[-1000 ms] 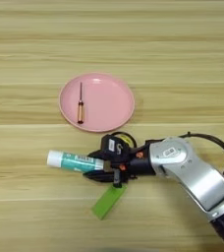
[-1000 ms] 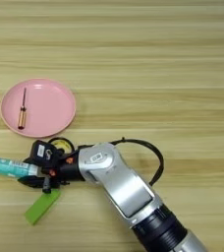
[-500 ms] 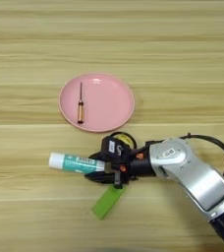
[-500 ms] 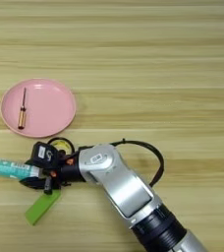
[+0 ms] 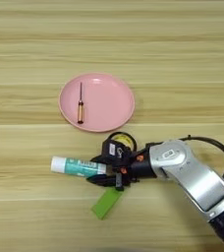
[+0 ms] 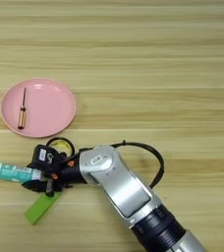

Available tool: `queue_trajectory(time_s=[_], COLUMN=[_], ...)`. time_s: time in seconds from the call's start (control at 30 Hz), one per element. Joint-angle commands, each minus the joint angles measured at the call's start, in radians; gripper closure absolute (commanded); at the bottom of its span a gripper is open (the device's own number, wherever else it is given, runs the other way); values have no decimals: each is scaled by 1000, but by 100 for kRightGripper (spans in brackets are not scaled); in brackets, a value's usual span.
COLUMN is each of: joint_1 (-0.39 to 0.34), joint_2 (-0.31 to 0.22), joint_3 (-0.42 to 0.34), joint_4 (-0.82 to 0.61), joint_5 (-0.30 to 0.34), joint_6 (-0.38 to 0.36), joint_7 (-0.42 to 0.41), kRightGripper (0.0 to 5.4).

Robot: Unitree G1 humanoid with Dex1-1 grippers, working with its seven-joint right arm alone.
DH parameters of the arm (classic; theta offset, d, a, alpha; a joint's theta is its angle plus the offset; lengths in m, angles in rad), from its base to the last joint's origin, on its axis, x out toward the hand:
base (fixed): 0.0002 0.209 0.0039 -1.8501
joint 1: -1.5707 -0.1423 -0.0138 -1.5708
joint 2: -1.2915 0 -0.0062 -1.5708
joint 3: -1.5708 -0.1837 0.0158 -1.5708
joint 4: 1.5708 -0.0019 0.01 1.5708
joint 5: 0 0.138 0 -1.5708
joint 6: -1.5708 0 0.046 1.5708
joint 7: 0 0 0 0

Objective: Move the objects on the table

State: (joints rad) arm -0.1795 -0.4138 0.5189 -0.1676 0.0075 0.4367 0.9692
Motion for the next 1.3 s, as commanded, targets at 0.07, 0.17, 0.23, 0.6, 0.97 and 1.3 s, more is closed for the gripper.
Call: queue_trajectory(time_s=[0.07, 0.17, 0.23, 0.6, 0.97, 1.3], joint_1=[-49, -50, -50, -45, -41, -38], joint_2=[4, 8, 9, 10, 6, 6], joint_3=[-21, -21, -21, -12, -9, -12], joint_4=[-11, 1, 9, 30, 43, 55], joint_5=[-3, -6, -8, -20, -23, -25], joint_6=[-44, -49, -51, -67, -84, -100], joint_7=[-21, -21, -21, -13, -7, -3], kRightGripper=[374, 374, 374, 374, 374, 258])
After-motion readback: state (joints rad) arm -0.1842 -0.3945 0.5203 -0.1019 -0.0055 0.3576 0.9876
